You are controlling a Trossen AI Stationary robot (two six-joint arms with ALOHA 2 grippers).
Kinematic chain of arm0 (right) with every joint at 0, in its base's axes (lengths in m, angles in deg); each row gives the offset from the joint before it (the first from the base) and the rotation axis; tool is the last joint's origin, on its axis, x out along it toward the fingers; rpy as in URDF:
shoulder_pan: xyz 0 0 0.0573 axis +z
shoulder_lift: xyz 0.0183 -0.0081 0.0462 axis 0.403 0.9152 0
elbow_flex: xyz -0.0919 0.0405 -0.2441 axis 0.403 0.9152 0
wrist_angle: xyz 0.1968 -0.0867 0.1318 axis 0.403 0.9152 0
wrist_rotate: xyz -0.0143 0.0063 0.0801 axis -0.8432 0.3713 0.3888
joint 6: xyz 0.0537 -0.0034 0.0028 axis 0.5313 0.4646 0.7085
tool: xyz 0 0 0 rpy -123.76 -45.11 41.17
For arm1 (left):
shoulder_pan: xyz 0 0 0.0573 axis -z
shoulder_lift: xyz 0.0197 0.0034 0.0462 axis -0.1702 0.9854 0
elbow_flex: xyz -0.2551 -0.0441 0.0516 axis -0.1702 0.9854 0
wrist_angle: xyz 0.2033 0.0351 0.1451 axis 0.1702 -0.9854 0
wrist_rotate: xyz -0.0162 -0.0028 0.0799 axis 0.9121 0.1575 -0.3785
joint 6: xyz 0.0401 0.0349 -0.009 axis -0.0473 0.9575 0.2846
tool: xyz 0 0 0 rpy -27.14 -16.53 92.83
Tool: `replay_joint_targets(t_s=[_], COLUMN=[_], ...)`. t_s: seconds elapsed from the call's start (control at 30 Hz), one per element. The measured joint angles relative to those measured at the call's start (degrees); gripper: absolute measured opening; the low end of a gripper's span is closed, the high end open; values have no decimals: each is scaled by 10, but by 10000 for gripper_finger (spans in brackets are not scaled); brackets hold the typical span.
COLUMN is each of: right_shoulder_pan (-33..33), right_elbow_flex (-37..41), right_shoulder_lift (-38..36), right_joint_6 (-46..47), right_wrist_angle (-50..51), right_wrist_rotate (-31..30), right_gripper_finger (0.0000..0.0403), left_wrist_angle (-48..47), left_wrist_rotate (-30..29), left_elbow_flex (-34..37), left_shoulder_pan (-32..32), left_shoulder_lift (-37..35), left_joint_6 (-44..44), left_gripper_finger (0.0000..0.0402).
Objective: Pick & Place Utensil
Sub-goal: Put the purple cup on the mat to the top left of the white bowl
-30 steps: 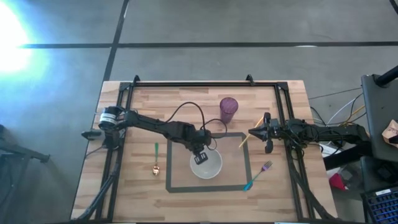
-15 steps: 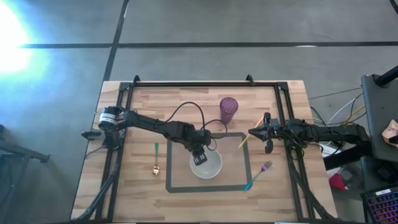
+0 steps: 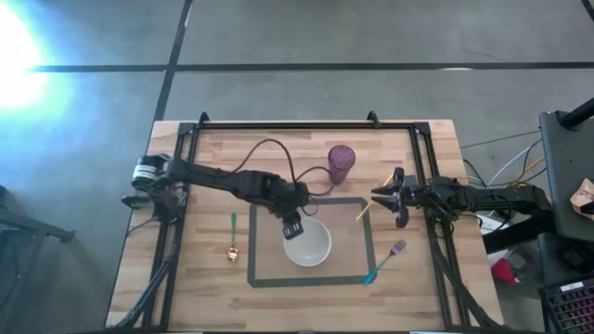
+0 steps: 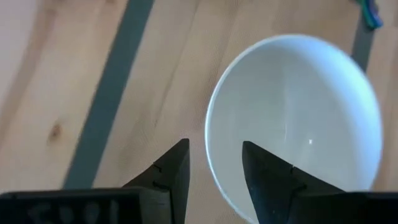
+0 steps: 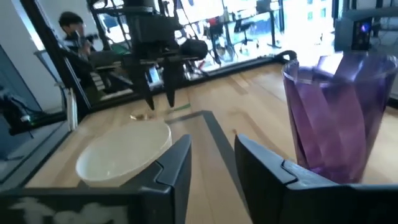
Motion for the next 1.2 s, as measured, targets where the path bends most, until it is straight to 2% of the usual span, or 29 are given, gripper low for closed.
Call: replay_joint_targets(t_s=[0.23, 0.43, 0.6, 0.87, 1.2], right_shoulder_pan=[0, 0, -1, -1, -11], right_elbow_flex=[0, -40, -108, -245, -397], right_shoulder_lift=[0, 4, 16, 76, 206], right_joint_6=[-2, -2, -6, 4, 67], right_wrist_angle=[-67, -53, 23, 190, 347], right_wrist_rotate=[-14, -43, -52, -159, -243], right_gripper_finger=[145, 159, 162, 162, 162], left_wrist_angle=[-14, 0, 75, 246, 320], left_wrist_rotate=[-14, -65, -83, -83, -85], left_elbow_flex=[0, 28, 106, 241, 317], left_shoulder_pan=[-4, -4, -4, -4, 4], left_shoulder_lift=[-58, -112, -163, -236, -265], left_joint_6=[39, 55, 48, 48, 77], left_gripper_finger=[138, 138, 138, 138, 138])
